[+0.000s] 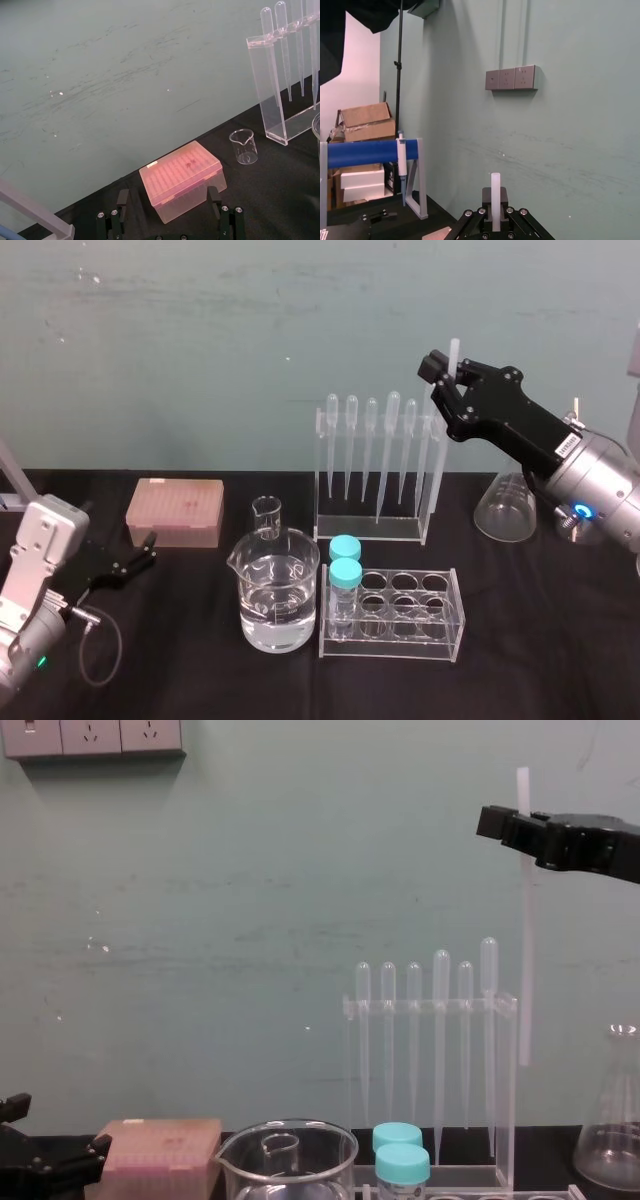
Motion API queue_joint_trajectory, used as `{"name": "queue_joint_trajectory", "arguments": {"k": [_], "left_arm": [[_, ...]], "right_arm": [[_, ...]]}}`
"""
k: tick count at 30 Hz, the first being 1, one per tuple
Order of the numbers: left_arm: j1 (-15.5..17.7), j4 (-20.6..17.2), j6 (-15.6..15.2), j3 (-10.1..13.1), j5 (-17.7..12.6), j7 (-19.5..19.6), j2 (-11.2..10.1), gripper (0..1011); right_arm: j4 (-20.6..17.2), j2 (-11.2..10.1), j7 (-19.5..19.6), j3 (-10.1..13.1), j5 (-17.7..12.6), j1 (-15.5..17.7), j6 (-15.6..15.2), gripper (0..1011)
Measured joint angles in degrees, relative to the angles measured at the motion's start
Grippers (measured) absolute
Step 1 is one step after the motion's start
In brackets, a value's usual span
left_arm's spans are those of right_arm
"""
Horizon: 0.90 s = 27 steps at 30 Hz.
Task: Pick up the stirring rod with one hand, then place it down.
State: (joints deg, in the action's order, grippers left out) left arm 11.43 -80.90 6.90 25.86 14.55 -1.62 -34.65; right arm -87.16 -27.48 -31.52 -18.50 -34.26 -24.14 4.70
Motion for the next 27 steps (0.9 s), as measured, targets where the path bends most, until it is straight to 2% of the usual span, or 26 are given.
{"name": "queue_joint_trajectory", "arguments": {"k": [27], "left_arm": [[0.0,0.0,0.0,0.0,0.0,0.0,0.0,1000]], "right_arm": [[-0.1,0.0,0.2,-0.5,-0.3,0.2,-0.1,62]]}}
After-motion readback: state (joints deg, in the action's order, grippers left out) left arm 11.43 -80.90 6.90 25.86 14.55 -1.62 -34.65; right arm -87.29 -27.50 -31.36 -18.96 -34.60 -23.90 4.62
